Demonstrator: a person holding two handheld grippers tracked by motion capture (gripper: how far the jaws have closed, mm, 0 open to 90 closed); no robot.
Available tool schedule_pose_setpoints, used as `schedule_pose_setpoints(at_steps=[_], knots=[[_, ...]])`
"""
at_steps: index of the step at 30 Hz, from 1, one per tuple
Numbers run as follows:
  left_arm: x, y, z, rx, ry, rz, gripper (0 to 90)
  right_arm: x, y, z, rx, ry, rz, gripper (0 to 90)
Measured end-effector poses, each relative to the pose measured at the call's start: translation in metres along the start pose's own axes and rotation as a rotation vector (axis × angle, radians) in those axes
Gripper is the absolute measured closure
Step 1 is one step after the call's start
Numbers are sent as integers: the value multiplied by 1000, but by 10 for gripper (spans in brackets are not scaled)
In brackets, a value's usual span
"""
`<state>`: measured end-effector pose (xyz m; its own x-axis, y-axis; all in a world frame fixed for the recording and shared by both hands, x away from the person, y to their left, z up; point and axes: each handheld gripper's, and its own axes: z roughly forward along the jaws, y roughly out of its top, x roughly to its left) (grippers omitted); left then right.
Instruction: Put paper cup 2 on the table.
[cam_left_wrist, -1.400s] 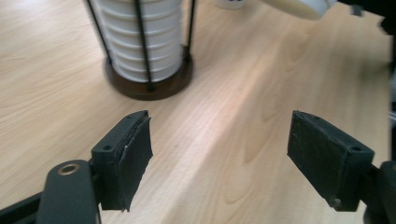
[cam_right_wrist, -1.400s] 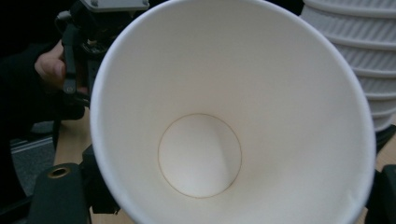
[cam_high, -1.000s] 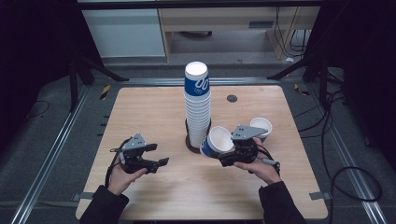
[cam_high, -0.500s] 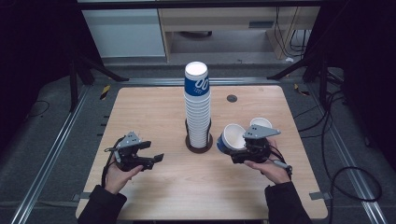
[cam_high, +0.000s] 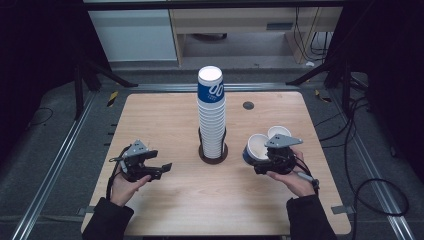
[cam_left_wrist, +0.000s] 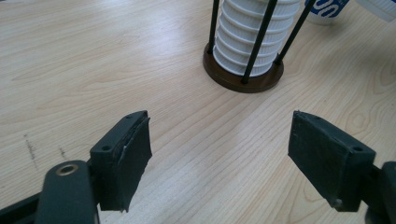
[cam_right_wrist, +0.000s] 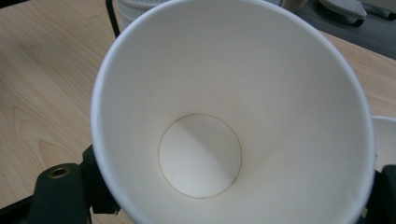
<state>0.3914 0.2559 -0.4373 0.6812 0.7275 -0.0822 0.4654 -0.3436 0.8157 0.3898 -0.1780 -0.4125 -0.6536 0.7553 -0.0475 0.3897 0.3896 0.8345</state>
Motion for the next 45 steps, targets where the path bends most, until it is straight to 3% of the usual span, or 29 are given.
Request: schedule_pose_setpoints(at_steps=[12, 31, 45], knots=[[0, -2, 1, 12, 16, 5, 205, -5, -7, 14, 83, -65, 18, 199], [1, -3, 4, 20, 13, 0, 203, -10, -10, 47, 140, -115, 35, 198], [1, -4, 5, 27, 8, 0, 203, -9, -12, 60, 162, -104, 39, 198]])
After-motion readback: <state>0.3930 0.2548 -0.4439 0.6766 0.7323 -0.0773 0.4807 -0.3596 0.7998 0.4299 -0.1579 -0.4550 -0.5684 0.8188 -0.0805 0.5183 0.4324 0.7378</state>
